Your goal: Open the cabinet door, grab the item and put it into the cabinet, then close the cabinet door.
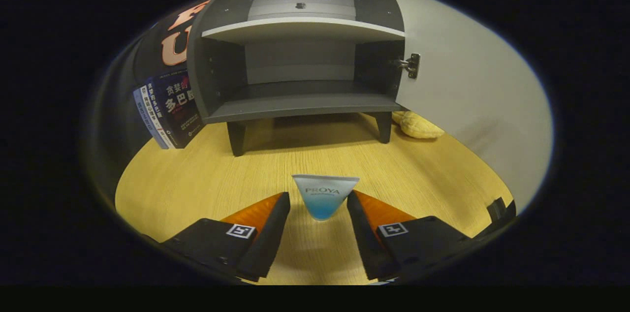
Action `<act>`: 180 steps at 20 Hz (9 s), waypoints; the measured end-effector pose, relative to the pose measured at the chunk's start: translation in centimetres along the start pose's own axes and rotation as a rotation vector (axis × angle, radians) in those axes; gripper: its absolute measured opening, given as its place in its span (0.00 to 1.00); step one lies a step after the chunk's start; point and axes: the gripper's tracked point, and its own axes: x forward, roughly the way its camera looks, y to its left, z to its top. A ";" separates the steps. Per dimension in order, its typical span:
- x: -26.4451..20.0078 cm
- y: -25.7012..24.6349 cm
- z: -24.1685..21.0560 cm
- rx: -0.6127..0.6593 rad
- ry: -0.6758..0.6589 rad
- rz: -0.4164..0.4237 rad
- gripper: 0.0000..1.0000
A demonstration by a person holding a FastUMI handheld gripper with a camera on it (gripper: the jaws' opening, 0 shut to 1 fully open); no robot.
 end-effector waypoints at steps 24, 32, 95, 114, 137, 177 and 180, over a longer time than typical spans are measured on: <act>-10.0 -0.2 12.3 0.020 -0.103 0.048 0.57; -15.3 1.6 21.5 0.029 -0.178 0.115 0.57; -38.0 -5.3 20.7 0.042 -0.532 -0.034 1.00; -36.5 -31.9 17.2 0.155 -0.591 -0.262 1.00; -28.0 -23.5 16.7 0.121 -0.566 -0.131 0.96; -12.8 4.0 25.9 0.101 -0.520 0.022 0.97; -12.7 4.7 26.1 0.076 -0.514 0.017 0.97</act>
